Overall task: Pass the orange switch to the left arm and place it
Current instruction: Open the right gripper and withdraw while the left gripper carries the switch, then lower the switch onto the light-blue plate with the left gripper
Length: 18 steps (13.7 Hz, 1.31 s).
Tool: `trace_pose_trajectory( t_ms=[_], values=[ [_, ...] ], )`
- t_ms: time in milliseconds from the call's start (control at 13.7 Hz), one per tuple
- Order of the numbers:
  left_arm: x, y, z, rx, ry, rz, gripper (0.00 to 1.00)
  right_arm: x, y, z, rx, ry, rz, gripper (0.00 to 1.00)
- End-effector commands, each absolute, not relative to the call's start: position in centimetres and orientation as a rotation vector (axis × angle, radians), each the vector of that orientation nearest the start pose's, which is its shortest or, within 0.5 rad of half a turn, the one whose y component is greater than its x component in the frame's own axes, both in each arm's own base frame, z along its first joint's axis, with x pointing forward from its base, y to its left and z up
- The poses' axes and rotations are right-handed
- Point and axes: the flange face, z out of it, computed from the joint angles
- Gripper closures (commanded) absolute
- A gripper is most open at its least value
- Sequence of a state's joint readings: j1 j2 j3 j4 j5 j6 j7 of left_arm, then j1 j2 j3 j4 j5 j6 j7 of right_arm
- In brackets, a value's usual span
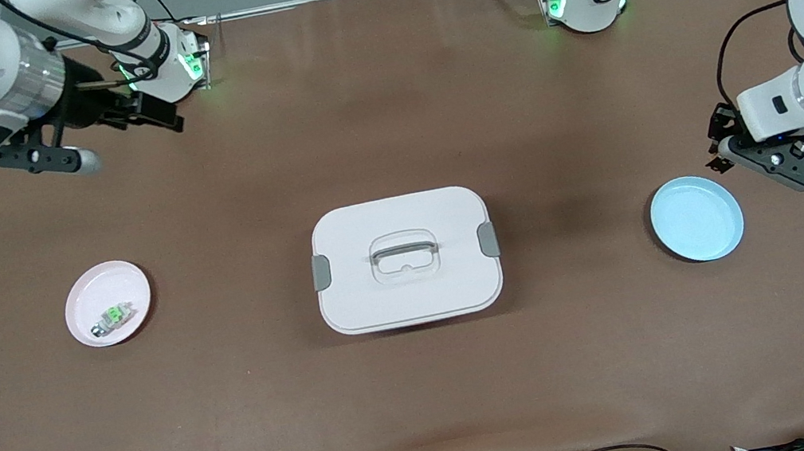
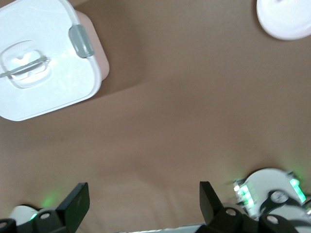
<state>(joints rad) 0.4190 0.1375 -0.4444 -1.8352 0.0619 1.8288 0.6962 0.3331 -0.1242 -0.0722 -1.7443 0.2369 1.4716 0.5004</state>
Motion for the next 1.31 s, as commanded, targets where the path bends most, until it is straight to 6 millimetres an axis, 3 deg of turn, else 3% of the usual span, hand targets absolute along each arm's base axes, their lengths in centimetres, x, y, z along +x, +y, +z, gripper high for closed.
trace_pose_trajectory(
  t_ms=[0, 438, 584, 802, 1021, 1240],
  values=[
    [59.5, 2.9, 42.4, -2.885, 1.376, 0.159, 1.0, 47.2, 10.8, 59.8, -2.987, 0.194, 0.257, 0.0],
    [61.3, 4.2, 37.0, -2.66, 1.633, 0.206, 1.0, 49.0, 1.2, 59.8, -3.038, 0.095, 0.156, 0.0],
    [61.6, 4.2, 35.4, -2.611, 1.729, 0.173, 1.0, 49.3, -1.0, 60.2, -3.064, 0.117, 0.136, 0.0],
    [61.9, 4.4, 33.5, -2.521, 1.829, 0.175, 1.0, 49.8, -2.0, 61.1, -3.086, 0.139, 0.112, 0.0],
    [62.2, 5.1, 31.7, -2.45, 1.913, 0.152, 1.0, 51.9, -2.2, 62.0, -3.129, 0.139, 0.089, 0.0],
    [62.3, 5.4, 29.6, -2.404, 2.003, 0.15, 1.0, 52.0, -2.7, 63.4, -3.132, 0.165, 0.063, 0.0]
  ],
)
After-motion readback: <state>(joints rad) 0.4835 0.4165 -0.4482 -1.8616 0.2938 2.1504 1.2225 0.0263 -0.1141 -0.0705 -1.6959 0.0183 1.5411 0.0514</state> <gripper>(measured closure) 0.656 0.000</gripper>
